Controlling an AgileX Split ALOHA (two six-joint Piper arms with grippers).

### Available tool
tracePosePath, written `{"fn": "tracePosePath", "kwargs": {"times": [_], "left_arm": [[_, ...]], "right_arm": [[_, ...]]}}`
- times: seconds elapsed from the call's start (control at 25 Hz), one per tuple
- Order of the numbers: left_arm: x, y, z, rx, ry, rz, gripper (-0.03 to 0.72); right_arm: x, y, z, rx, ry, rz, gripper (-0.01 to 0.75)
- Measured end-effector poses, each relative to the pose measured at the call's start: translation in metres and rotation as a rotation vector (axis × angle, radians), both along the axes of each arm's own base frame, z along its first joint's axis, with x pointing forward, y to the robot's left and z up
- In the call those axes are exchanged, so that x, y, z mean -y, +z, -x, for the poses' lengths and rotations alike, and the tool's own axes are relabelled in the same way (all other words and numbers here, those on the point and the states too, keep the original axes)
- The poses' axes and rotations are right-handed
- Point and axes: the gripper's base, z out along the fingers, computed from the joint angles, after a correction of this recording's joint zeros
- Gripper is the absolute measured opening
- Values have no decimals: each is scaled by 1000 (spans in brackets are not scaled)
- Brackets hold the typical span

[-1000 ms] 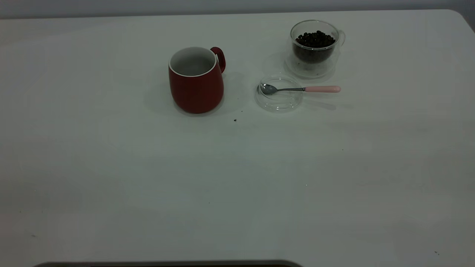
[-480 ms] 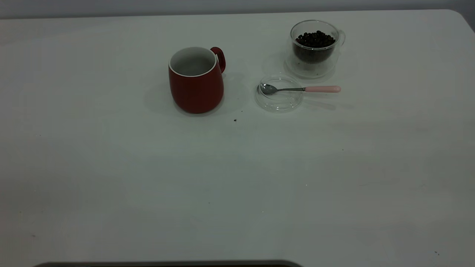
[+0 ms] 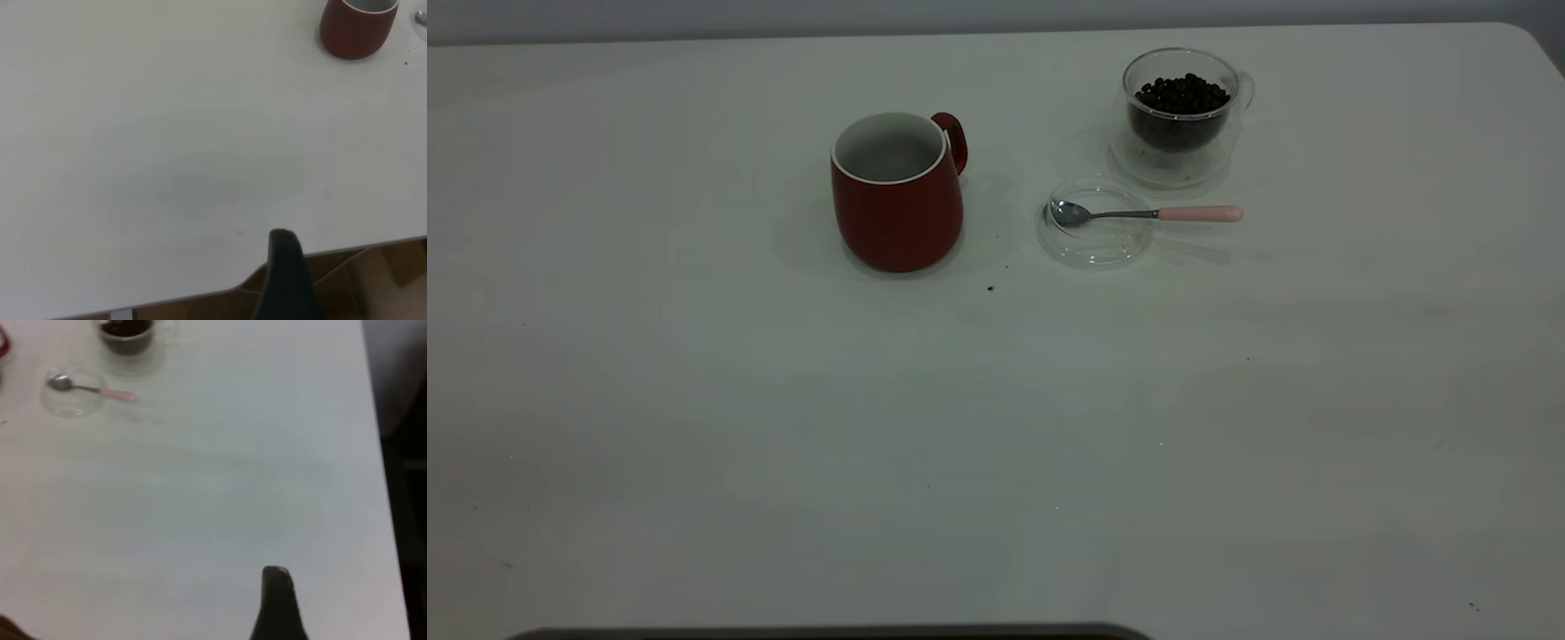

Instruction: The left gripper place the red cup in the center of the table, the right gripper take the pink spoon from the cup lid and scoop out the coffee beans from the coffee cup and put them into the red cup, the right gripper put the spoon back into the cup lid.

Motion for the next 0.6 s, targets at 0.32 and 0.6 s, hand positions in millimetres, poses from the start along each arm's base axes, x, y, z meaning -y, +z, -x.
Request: {"fn": "tracePosePath", "kwargs": {"times": [0.32,0.6], "left_arm": [[0,0,0,0,0,0,588],[0,0,0,0,-1,-1,588]], "right_arm": [[1,0,0,3,-14,-2,591],[1,0,0,2,-15,0,591]]}}
